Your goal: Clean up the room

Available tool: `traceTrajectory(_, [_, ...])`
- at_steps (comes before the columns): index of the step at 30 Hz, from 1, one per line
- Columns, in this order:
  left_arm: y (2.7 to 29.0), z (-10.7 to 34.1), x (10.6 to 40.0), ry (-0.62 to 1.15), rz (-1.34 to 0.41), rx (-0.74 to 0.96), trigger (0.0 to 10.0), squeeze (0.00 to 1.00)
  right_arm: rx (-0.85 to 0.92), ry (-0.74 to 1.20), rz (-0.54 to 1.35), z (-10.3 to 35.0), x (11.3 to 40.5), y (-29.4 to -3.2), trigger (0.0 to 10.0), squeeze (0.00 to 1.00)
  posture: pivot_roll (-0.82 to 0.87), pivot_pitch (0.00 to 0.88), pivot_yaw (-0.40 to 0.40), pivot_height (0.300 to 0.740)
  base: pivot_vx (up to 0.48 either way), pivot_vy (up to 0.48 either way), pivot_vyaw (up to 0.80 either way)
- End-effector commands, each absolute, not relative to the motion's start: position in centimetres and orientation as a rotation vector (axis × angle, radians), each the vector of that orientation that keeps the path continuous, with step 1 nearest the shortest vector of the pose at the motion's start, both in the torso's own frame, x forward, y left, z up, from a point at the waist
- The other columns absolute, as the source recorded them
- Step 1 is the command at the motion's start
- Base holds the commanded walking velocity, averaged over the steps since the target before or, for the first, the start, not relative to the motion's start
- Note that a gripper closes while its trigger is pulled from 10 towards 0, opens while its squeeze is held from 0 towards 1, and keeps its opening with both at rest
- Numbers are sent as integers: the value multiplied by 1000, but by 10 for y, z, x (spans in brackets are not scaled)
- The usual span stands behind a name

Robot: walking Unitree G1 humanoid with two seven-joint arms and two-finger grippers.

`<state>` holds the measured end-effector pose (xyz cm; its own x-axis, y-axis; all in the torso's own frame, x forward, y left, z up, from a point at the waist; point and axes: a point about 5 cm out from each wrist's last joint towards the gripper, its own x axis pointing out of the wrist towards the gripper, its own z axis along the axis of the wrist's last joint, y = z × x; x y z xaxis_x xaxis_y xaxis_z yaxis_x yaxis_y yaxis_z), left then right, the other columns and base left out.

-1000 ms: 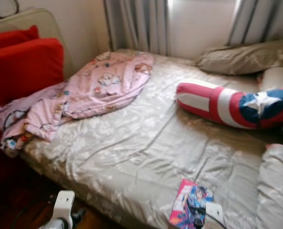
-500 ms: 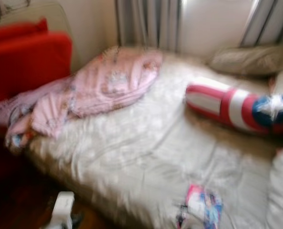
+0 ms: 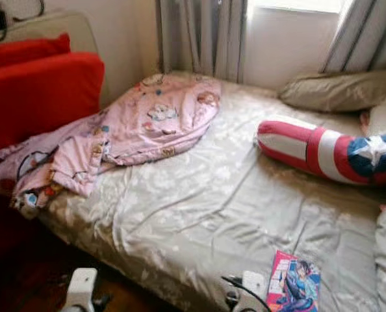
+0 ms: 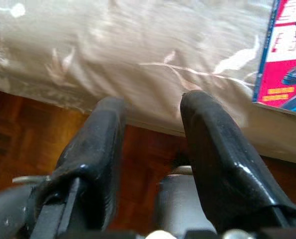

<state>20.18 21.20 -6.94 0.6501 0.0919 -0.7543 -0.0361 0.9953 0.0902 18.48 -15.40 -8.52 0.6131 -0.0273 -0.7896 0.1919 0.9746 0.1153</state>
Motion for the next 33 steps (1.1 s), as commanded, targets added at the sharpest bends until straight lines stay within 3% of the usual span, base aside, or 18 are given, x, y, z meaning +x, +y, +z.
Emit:
traceTrajectory(1, [205, -71, 201, 872, 58, 59, 10000, 0, 183, 921, -152, -88, 179, -164, 10000, 0, 52, 0, 14, 740, 0, 480, 0])
traceTrajectory(33, [205, -72, 201, 875, 58, 56, 10000, 0, 192, 913, -139, -88, 177, -166, 10000, 0, 55, 0, 13, 740, 0, 480, 0])
